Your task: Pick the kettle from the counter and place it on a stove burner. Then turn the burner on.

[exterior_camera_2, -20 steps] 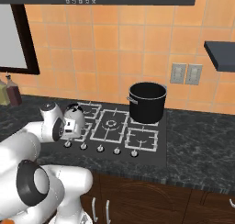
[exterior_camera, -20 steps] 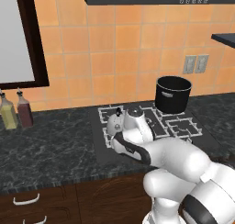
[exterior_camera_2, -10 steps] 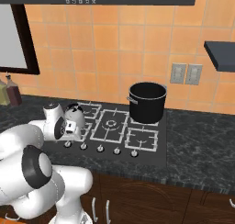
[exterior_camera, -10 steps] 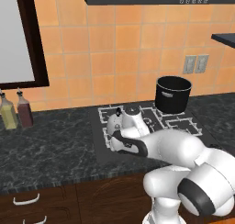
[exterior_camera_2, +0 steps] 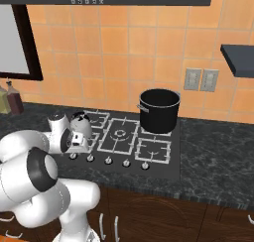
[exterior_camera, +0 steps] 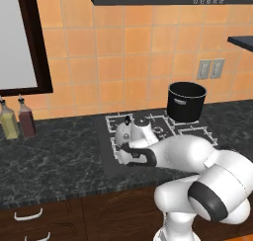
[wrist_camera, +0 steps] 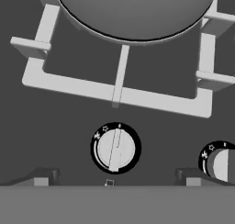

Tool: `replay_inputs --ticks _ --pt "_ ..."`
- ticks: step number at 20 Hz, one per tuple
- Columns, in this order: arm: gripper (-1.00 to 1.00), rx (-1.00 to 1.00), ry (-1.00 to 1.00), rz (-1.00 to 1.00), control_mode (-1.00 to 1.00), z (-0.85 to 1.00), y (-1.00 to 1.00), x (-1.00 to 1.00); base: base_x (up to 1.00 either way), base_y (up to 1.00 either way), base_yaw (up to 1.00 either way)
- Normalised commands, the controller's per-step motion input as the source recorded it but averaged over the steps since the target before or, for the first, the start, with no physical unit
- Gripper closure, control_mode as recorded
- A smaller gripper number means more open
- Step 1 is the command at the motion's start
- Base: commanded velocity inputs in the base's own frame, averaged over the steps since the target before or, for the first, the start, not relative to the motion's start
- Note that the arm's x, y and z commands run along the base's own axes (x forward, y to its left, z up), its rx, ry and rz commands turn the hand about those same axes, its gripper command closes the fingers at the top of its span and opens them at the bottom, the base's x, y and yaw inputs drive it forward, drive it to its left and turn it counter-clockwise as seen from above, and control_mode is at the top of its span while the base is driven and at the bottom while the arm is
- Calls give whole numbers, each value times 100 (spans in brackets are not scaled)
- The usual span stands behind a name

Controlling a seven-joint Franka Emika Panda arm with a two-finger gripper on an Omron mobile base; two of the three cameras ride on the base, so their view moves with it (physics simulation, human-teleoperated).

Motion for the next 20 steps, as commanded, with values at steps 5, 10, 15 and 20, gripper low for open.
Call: replay_inputs --ticks 5,10,15,20 --pt "-100 0 -5 0 -100 -15 0 7 0 0 0" --pt "-100 0 -6 0 -100 -13 0 12 0 0 0" --pt "100 0 -8 0 -100 -5 0 7 0 0 0" --pt "100 0 -9 -1 -100 -9 0 16 0 0 0"
